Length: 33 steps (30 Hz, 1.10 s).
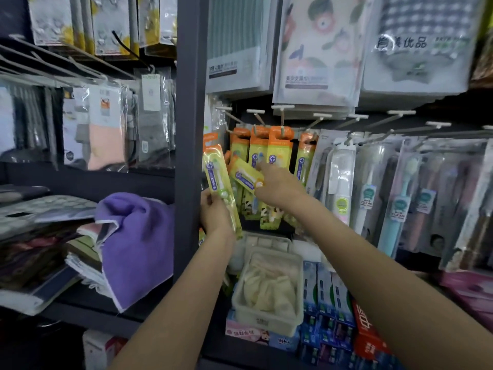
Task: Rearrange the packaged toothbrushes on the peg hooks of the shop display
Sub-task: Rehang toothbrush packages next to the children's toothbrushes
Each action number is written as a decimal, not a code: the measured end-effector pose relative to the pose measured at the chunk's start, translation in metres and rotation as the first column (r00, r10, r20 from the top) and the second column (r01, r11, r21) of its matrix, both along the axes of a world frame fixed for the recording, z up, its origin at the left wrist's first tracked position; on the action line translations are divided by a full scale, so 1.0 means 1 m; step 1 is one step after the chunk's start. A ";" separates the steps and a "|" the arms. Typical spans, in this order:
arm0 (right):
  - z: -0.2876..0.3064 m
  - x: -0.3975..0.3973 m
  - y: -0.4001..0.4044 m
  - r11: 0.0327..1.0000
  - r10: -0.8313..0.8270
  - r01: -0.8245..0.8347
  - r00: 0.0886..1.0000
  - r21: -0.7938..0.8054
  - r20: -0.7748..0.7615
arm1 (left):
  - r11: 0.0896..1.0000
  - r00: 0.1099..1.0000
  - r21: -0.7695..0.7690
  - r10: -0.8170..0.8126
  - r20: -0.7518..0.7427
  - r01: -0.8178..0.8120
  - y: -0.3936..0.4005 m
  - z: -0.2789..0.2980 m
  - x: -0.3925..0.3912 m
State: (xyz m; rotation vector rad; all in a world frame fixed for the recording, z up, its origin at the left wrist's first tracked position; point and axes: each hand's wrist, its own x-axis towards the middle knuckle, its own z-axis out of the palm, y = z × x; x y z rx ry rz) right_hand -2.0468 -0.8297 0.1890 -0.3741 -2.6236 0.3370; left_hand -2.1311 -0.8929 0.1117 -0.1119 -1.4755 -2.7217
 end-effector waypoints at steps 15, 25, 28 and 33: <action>-0.009 0.055 0.042 0.995 -0.096 0.095 0.993 -0.019 -0.068 | 0.976 0.995 -0.200 -0.095 -0.022 0.089 0.013 0.032 -0.005; -0.017 0.057 0.043 0.995 -0.070 0.038 0.912 -0.087 -0.403 | 0.898 0.988 -0.422 0.068 -0.136 -0.120 0.008 0.013 0.010; -0.023 0.055 0.043 0.986 -0.063 -0.015 0.891 -0.166 -0.450 | 0.867 0.974 -0.485 -0.001 -0.225 -0.111 0.005 0.001 0.021; -0.035 0.049 0.040 0.953 -0.064 -0.083 0.884 -0.291 -0.463 | 0.830 0.889 -0.522 -0.076 -0.451 -0.194 -0.007 -0.021 0.036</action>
